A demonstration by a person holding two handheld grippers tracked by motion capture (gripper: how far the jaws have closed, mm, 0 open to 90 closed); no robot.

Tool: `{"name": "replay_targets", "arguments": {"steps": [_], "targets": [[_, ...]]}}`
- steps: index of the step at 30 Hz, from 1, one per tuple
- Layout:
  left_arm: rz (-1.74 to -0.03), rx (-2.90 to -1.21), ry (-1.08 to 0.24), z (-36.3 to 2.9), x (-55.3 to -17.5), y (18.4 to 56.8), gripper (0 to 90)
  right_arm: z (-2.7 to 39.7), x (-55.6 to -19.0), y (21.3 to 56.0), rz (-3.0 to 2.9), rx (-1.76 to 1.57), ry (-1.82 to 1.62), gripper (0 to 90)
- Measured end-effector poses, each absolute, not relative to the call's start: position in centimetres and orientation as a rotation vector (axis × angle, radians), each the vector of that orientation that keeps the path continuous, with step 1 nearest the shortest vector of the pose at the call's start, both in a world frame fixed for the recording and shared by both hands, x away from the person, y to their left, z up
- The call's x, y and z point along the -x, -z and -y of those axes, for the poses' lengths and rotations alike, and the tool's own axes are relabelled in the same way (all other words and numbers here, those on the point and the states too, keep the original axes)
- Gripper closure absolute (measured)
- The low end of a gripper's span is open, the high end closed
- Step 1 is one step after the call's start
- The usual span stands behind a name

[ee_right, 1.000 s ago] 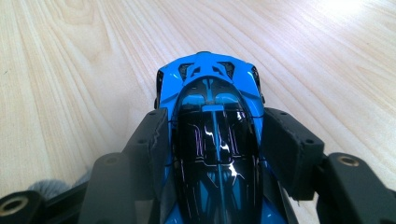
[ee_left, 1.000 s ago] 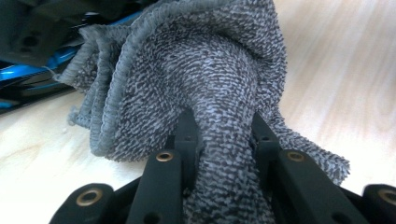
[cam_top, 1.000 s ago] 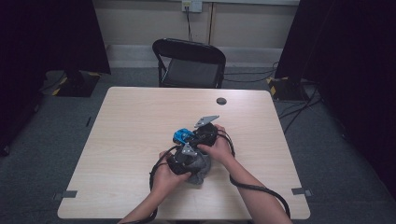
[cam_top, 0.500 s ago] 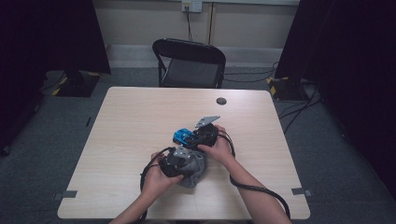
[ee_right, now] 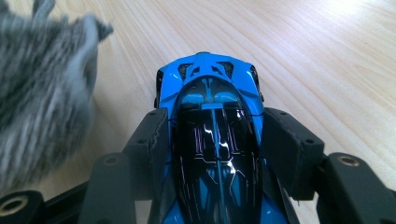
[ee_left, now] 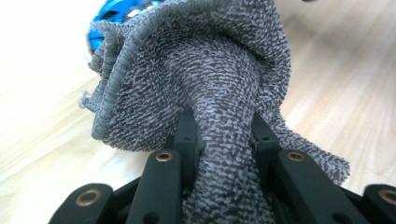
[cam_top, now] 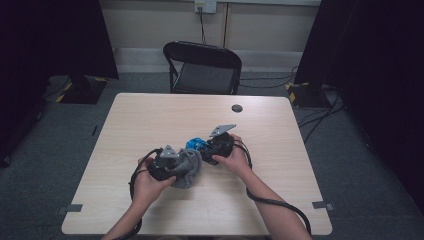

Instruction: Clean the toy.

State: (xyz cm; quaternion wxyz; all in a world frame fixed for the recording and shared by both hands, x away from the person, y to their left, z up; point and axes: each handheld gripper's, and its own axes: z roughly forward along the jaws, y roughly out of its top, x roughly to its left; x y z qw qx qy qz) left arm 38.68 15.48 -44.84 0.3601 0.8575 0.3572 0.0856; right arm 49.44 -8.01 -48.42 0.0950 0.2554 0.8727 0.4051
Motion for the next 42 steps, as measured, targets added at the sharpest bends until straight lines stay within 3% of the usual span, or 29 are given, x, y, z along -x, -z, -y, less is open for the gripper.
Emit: {"name": "replay_targets", "arguments": {"steps": [20,42], "targets": [[-1.175,-2.112,-0.282,-19.1,-43.1,46.5,70.9,8.2,-49.4,48.5,-2.586,-0.741,-1.204,42.6],[-1.209,-2.208,-0.272,-17.0,-44.4,47.5,70.8,8.3,-49.3,48.5,-2.582,-0.740,-1.214,42.5]]}}
